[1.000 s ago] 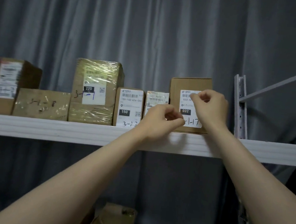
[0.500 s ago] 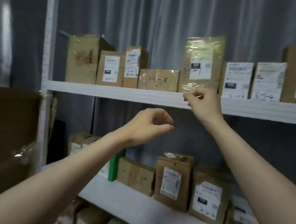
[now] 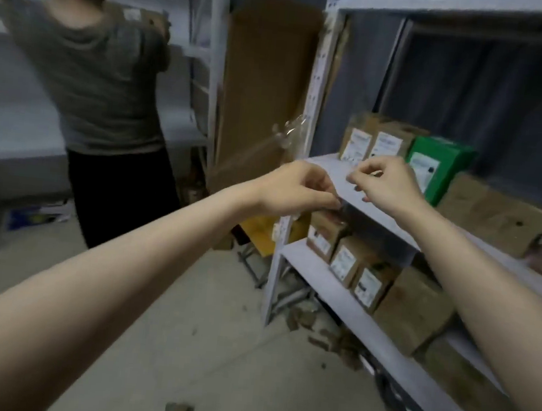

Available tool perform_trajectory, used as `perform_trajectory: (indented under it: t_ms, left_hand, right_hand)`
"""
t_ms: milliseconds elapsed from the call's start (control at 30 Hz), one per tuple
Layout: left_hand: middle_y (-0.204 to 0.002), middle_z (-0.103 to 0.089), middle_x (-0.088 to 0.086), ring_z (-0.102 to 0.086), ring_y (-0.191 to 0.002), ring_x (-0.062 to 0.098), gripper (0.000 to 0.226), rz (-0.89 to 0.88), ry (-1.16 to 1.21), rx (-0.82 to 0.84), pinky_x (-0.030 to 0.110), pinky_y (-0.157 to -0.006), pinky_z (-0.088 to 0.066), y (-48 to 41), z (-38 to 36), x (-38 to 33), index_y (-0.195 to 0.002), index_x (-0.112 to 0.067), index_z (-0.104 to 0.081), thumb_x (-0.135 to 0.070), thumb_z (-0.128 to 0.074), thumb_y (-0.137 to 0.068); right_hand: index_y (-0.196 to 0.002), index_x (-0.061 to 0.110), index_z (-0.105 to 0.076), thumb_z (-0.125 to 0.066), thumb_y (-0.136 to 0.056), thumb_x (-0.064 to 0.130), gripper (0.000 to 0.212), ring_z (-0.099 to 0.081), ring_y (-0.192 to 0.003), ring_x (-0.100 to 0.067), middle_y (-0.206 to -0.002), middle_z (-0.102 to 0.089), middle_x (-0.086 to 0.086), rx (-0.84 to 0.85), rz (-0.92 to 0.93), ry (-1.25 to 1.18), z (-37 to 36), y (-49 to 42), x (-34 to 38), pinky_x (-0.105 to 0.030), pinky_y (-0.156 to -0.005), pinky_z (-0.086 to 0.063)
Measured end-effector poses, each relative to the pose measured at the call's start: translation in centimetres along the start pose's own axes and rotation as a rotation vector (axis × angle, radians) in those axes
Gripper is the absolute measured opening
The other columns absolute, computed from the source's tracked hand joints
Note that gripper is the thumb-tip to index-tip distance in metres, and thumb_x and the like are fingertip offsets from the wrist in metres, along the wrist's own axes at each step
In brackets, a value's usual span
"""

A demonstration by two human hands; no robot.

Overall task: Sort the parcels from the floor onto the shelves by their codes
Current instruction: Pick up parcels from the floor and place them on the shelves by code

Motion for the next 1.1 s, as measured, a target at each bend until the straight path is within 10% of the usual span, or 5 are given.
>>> perform_trajectory:
  t_ms: [333,733,1100]
  left_hand:
    - [-0.106,-0.07,0.015,-0.062,-0.098,0.023,0.027,0.548,0.141,-0.089,0.038,-0.092,-0.048,9.5,-3.6,23.1,-0.103,0.0,-0.069,-0.024,-0.065,-0.091]
    - [-0.111,-0.07,0.015,-0.062,-0.108,0.028,0.026,1.087,0.234,-0.21,0.03,-0.089,-0.048,24.5,-10.3,45.8,-0.104,0.0,-0.071,-0.022,-0.065,-0.09]
    - [-0.086,-0.063,0.015,-0.059,-0.085,0.027,0.03,1.55,0.311,-0.421,0.029,-0.07,-0.04,46.5,-13.9,58.9,-0.082,-0.006,-0.066,-0.035,-0.06,-0.085]
  right_hand:
    - [-0.083,0.016,-0.074,-0.068,-0.089,0.024,0.012,-0.06,-0.077,-0.007,-0.078,-0.067,0.007,0.513,0.047,-0.017,-25.3,3.1,-1.9,-0.028,-0.072,-0.049]
    - [-0.072,0.021,-0.067,-0.07,-0.08,0.02,0.008,-0.065,-0.084,-0.02,-0.073,-0.066,0.006,0.987,-0.03,0.04,-54.0,14.0,-8.5,-0.033,-0.08,-0.053]
    - [-0.104,0.017,-0.068,-0.07,-0.081,0.023,0.024,-0.06,-0.109,-0.021,-0.114,-0.066,-0.004,1.339,0.24,0.178,-74.6,28.9,-6.7,-0.028,-0.091,-0.045]
Point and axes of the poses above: each hand's wrist, its own y-axis away from the middle knuckle, its own z-axis out of the back of the hand, x = y × z, the point moved 4 cm from there along -y, towards the middle knuckle
